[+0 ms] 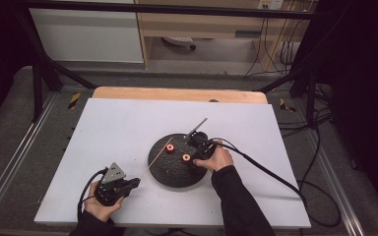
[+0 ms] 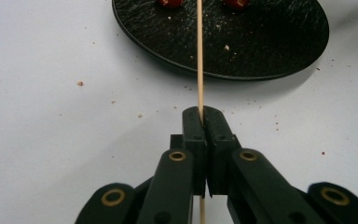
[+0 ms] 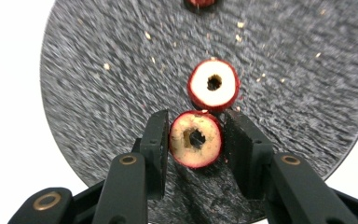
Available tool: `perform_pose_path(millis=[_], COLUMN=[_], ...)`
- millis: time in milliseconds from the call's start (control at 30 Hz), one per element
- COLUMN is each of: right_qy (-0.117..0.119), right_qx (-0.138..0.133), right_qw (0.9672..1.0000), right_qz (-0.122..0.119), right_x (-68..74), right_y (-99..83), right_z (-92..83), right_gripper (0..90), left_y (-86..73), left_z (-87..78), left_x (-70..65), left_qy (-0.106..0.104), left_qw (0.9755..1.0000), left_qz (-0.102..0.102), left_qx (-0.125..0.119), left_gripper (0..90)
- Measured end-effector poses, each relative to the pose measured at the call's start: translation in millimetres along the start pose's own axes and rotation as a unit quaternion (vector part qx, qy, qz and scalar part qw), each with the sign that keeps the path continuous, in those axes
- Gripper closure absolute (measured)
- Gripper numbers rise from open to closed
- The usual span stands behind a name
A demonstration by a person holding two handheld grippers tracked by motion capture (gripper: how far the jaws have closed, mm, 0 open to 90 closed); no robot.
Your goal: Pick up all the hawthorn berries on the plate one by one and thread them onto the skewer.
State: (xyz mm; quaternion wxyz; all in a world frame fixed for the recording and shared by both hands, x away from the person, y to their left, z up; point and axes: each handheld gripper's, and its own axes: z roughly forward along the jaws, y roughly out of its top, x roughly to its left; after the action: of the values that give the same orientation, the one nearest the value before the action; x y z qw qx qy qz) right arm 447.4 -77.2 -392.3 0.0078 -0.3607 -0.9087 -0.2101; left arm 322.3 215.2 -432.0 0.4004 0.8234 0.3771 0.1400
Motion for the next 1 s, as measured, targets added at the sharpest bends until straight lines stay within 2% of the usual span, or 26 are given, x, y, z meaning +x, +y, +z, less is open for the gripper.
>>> perform_pose_path(millis=[133,233,300,400,500,567,667,733,767,867,933,1000], right_qy=[0.011,0.024,0.042,0.053,0.067,0.073,0.085,0.088,0.09,0.105,0.105,0.109], right_qx=[-0.038,-0.076,-0.111,-0.157,-0.196,-0.215,-0.247,-0.263,-0.274,-0.311,-0.334,-0.349], right_qw=[0.9992,0.9967,0.9926,0.9856,0.9773,0.9725,0.963,0.9582,0.9544,0.9403,0.9318,0.9251], right_qz=[0.007,0.014,0.025,0.035,0.044,0.052,0.065,0.071,0.075,0.09,0.095,0.102], right_x=[4.1,7.6,9.9,13.1,14.2,14.7,14.1,14.0,13.9,14.8,15.6,17.7], right_y=[-2.6,-4.9,-7.7,-13.6,-20.5,-25.1,-31.9,-35.7,-37.6,-41.9,-44.2,-45.7], right_z=[-8.2,-13.5,-16.5,-19.6,-20.4,-20.7,-18.6,-16.5,-15.3,-9.0,-4.3,-0.1], right_gripper=[62.0,62.0,62.0,62.0,62.0,62.0,62.0,62.1,62.1,62.1,62.1,62.1], left_y=[0.1,0.1,0.0,0.1,0.0,-0.1,-0.2,-0.4,-0.5,-1.1,-1.2,-1.2], left_z=[-0.7,-1.4,-2.1,-3.4,-4.1,-4.4,-4.9,-4.9,-4.6,-3.7,-3.8,-4.3], left_x=[-0.5,-0.8,-1.1,-1.2,-1.7,-1.9,-2.0,-1.9,-2.0,-2.9,-3.5,-3.8], left_qy=[0.001,0.002,0.003,0.005,0.006,0.006,0.007,0.008,0.008,0.009,0.01,0.009], left_qw=[1.0,1.0,1.0,0.9999,0.9998,0.9998,0.9997,0.9996,0.9996,0.9996,0.9996,0.9995], left_qz=[0.0,0.0,0.0,-0.001,-0.002,-0.003,-0.004,-0.006,-0.006,-0.008,-0.007,-0.008], left_qx=[-0.003,-0.005,-0.008,-0.014,-0.018,-0.02,-0.024,-0.025,-0.025,-0.025,-0.026,-0.028], left_gripper=[88.3,88.3,88.3,88.3,88.3,88.4,88.3,88.3,88.3,88.3,88.3,88.3])
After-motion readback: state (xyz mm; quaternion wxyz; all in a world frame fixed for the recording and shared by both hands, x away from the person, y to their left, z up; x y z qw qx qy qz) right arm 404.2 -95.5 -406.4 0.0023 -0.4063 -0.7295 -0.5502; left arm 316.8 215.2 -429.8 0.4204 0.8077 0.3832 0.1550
